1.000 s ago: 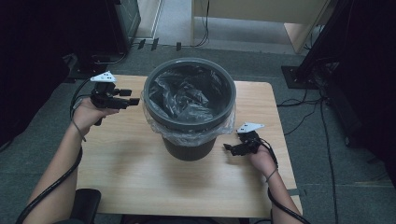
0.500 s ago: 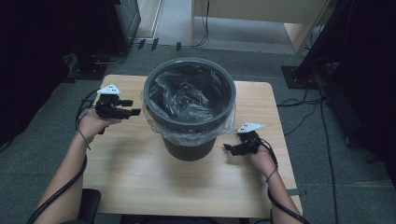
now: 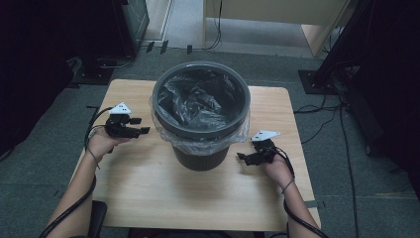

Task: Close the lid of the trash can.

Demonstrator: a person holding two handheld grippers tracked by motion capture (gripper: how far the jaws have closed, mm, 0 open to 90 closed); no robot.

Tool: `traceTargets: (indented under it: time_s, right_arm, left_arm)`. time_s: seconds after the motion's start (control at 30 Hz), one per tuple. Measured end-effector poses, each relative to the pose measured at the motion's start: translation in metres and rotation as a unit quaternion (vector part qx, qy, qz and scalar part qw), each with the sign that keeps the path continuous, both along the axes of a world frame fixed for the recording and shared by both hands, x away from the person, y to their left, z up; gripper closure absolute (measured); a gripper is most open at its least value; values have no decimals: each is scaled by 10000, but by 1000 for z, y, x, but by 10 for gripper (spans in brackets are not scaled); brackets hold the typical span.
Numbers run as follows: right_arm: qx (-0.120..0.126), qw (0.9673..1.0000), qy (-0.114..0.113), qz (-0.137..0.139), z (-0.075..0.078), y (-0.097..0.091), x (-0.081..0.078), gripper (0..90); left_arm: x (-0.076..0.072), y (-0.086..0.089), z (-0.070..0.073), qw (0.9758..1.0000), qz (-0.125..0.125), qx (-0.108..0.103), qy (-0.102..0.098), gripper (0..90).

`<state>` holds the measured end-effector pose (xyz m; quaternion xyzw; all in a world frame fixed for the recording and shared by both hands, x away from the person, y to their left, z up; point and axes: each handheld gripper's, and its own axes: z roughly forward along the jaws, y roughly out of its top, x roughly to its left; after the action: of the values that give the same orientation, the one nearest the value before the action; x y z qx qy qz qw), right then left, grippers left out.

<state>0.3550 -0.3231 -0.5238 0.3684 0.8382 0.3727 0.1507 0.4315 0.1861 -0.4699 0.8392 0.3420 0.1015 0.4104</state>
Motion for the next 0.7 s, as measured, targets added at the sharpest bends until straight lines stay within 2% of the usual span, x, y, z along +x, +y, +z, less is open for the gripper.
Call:
traceTargets:
  time_s: [0.2, 0.37, 0.43, 0.7]
  right_arm:
    - [-1, 10000, 0, 4, 0, 0, 0, 107]
    - [-1, 10000, 7, 18, 0, 0, 0, 100]
    - [-8, 10000, 2, 41, 0, 0, 1, 96]
    - [-9, 10000, 5, 46, 0, 0, 1, 95]
  left_arm:
    - [-1, 0, -13, 10000, 71, -30, -9, 367]
    - [-3, 0, -25, 9999, 76, 49, -67, 360]
    - [-3, 1, -29, 9999, 110, 12, -19, 360]
    - [-5, 1, -40, 9997, 109, 214, 33, 348]
